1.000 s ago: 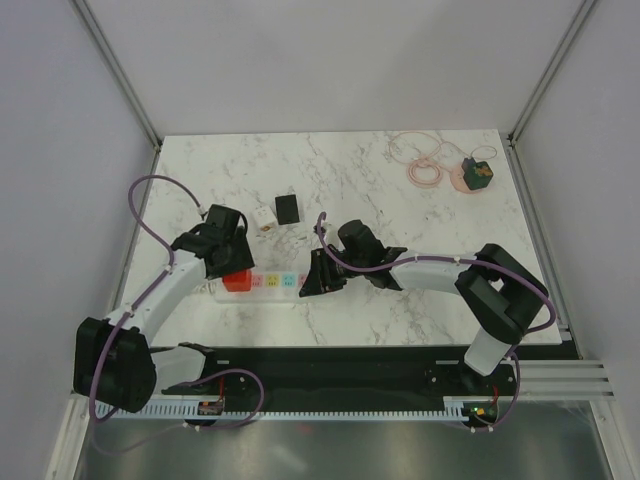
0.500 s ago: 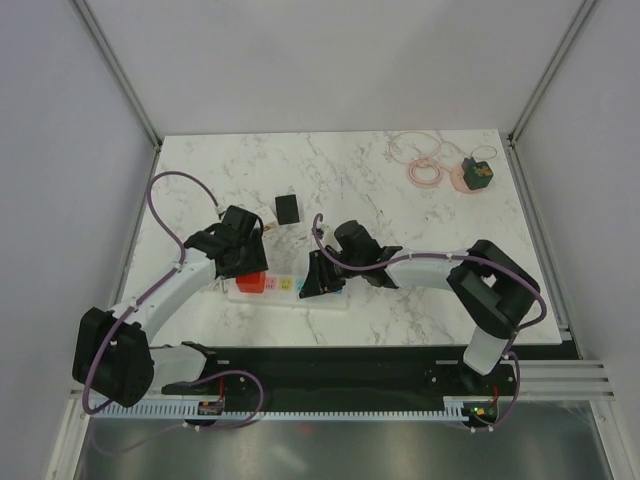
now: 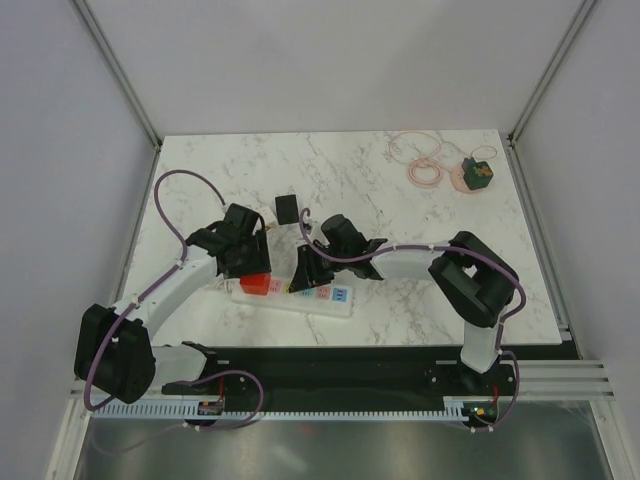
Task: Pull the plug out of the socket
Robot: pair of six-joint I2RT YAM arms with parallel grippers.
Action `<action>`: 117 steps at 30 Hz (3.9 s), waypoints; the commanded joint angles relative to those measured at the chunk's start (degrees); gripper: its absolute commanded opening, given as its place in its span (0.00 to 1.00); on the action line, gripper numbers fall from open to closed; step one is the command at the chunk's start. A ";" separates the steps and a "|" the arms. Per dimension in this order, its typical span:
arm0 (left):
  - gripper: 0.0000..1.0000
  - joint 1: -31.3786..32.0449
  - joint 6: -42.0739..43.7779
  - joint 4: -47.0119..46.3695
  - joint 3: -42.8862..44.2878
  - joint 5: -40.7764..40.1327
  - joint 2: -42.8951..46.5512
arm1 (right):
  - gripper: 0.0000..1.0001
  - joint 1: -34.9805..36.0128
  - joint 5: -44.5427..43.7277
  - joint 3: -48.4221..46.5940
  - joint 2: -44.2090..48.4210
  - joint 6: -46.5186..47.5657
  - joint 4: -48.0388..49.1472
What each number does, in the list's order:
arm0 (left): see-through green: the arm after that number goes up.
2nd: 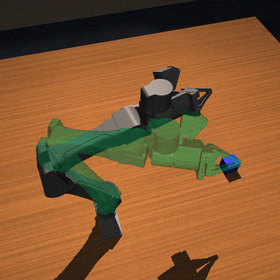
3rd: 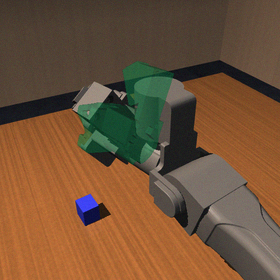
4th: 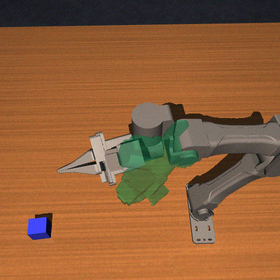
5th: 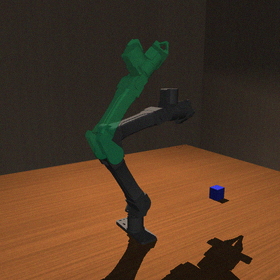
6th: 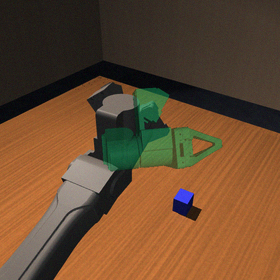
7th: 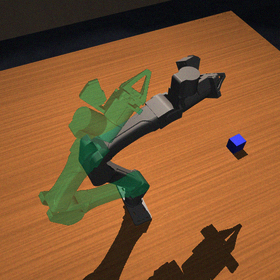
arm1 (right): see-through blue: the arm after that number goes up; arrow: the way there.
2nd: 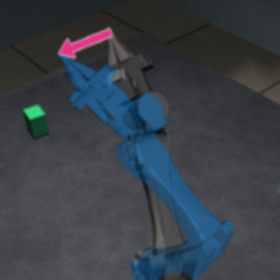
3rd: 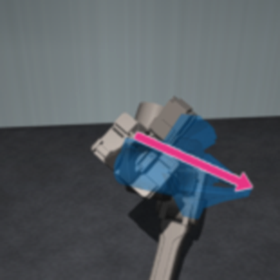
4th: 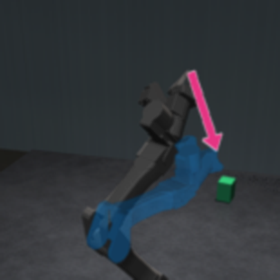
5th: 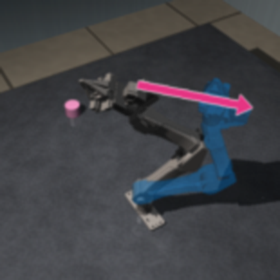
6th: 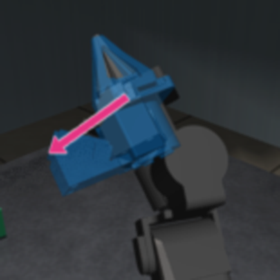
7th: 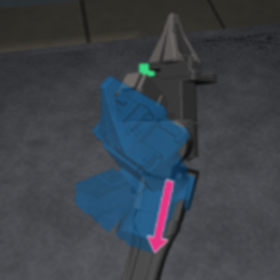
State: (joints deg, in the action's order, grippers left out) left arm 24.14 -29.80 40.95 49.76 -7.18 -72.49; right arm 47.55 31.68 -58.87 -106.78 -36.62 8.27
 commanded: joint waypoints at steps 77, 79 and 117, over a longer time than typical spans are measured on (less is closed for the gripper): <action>0.02 1.44 -4.39 -16.49 -3.95 -20.12 17.90 | 0.43 2.11 -1.54 -2.47 -6.69 -1.26 0.52; 0.02 1.00 -6.57 -22.11 -7.12 -23.04 18.61 | 0.43 2.11 -1.27 -3.96 -6.60 -0.65 -1.40; 0.02 -9.46 10.02 -84.72 -11.62 -13.66 -19.97 | 0.48 -4.92 -1.27 2.53 13.70 1.64 -7.22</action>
State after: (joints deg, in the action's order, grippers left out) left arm 14.85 -22.59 -38.20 34.81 -21.89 -91.98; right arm 42.78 31.00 -56.84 -96.36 -35.29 -1.28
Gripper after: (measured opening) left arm 0.672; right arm 0.485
